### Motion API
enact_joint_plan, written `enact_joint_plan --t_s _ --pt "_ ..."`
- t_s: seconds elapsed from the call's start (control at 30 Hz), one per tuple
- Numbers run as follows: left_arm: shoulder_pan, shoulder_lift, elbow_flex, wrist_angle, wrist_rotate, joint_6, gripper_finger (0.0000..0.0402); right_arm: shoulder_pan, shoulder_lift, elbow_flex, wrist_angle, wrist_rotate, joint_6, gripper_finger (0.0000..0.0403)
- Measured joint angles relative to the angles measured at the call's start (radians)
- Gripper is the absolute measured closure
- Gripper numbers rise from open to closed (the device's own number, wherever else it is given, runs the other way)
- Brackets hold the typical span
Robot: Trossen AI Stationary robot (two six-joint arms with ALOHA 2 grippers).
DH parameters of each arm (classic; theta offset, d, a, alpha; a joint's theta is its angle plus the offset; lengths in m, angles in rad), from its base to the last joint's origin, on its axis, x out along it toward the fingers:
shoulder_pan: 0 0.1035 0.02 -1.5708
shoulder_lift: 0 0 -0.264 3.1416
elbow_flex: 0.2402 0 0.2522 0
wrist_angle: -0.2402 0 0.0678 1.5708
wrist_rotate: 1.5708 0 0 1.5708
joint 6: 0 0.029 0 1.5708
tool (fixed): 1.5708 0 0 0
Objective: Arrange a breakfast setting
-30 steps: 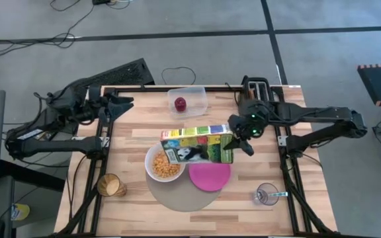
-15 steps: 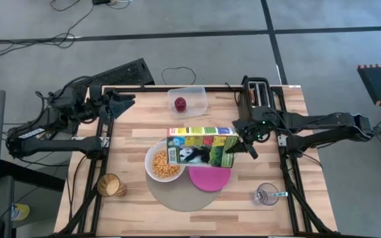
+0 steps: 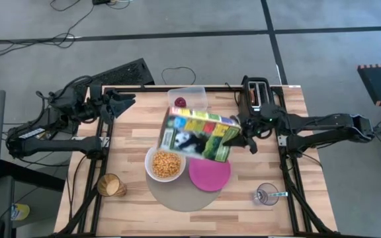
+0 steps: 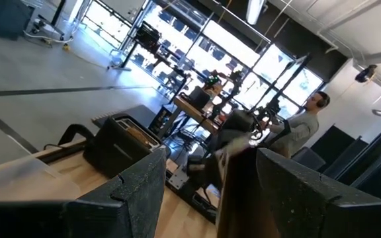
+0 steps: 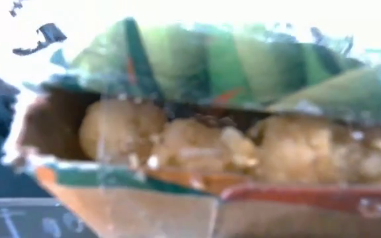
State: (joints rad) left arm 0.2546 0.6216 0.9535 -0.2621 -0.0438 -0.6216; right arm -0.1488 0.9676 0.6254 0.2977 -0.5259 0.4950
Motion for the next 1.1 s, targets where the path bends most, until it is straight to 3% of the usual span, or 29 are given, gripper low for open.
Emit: enact_joint_plan --t_s 0.13,0.43,0.53,0.83,1.1 --pt "0.000 0.000 0.000 0.005 -0.025 0.004 0.0182 -0.032 0.000 0.014 0.087 0.000 0.048 0.0247" --pt "0.000 0.000 0.000 0.024 -0.024 0.047 0.0176 -0.043 0.001 0.064 0.087 0.006 0.058 0.0247" --pt "0.000 0.004 0.000 0.043 -0.013 0.073 0.0155 -0.044 0.008 0.082 0.109 0.036 0.058 0.0247" --pt "0.000 0.083 0.000 0.092 0.076 0.103 0.0041 -0.064 0.108 0.189 0.266 0.132 0.081 0.0247" --pt "0.000 0.152 0.000 0.186 0.174 0.192 0.0024 -0.098 0.278 0.334 0.387 0.185 0.100 0.0248"
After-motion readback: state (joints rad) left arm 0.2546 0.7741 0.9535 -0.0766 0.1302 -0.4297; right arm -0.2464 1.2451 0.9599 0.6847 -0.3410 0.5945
